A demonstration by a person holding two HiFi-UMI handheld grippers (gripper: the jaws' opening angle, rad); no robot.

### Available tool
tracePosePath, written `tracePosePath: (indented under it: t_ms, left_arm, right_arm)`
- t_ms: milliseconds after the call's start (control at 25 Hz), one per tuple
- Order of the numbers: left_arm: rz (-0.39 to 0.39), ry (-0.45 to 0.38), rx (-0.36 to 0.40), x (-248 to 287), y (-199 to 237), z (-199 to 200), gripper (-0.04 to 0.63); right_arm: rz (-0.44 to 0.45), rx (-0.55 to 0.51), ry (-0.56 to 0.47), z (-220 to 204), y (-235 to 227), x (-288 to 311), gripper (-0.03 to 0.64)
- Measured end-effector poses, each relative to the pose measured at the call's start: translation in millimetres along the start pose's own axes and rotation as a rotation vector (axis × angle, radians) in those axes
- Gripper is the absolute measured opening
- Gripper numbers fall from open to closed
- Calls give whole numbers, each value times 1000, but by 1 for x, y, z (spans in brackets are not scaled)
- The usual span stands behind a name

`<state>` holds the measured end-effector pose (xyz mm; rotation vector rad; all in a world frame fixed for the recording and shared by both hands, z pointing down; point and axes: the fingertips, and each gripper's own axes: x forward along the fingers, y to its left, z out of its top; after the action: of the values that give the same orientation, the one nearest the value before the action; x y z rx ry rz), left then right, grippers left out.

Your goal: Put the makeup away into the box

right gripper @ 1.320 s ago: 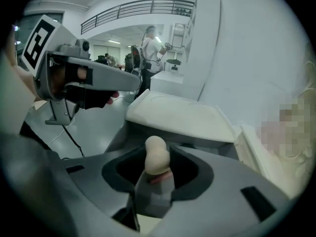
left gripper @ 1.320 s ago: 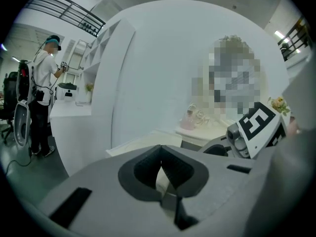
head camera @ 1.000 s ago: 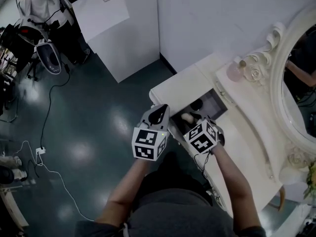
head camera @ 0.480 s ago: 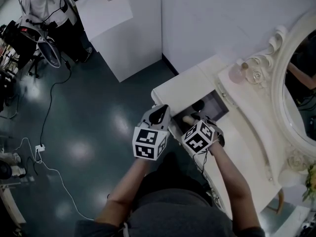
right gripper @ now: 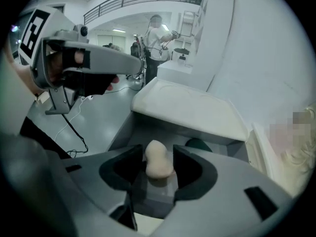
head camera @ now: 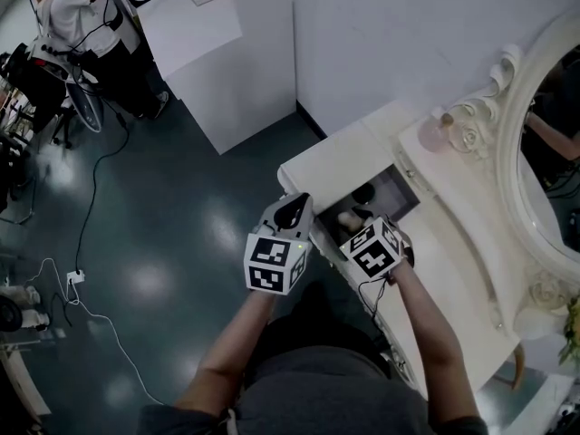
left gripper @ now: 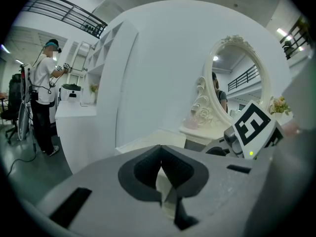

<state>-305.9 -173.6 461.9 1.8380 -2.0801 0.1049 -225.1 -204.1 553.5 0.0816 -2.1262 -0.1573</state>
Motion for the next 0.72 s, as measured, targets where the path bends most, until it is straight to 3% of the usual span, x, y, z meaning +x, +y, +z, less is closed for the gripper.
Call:
tracePosePath:
  t_ms: [280,720]
  left_arm:
    - [-11,3,6,0,-3,1,5]
    - [-27,-3,26,0,-11,5,5]
  right_arm:
    - [-1,146,-81,2,-7,-11,181]
    - [-125,363,-331,19,-37,-62,82]
